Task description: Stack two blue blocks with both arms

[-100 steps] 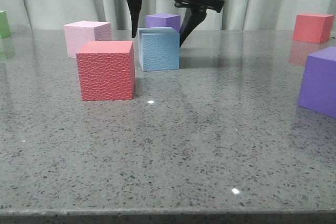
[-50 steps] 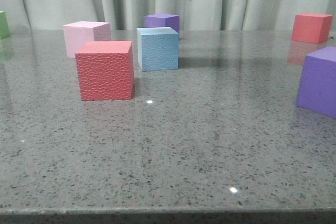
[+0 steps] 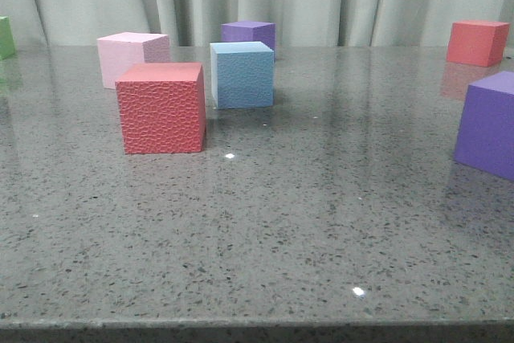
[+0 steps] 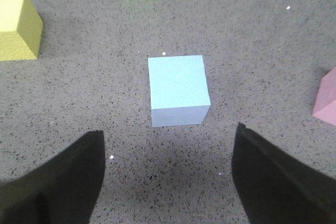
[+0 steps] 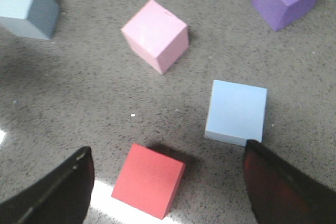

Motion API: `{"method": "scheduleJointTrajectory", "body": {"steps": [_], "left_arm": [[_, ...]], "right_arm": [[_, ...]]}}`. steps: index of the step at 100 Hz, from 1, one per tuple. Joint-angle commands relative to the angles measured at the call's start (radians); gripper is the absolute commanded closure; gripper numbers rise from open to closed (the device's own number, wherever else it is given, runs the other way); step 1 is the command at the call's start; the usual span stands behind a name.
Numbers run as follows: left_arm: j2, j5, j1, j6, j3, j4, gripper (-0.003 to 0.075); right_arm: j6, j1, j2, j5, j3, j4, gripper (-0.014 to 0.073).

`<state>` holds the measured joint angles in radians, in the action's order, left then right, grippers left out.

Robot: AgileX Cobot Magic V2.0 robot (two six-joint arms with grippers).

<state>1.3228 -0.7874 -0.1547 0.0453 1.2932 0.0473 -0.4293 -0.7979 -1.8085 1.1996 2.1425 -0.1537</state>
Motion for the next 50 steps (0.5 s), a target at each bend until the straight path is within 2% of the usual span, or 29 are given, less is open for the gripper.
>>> {"method": "scheduleJointTrajectory", "body": {"steps": [1, 31, 50], "left_arm": [[0.041, 0.01, -0.002, 0.007, 0.084, 0.011, 0.0236], [0.193, -0.006, -0.002, 0.007, 0.211, 0.037, 0.0236], [0.27, -0.006, -0.002, -0.038, 0.262, 0.049, 0.0213]], "right_arm": [[-0.005, -0.01, 0.103, -0.078, -0.03, -0.051, 0.0015], [-0.03, -0.011, 0.367, -0.295, -0.395, -0.051, 0.0015], [-0.03, -0.011, 0.511, -0.368, -0.605, -0.051, 0.0015]]}}
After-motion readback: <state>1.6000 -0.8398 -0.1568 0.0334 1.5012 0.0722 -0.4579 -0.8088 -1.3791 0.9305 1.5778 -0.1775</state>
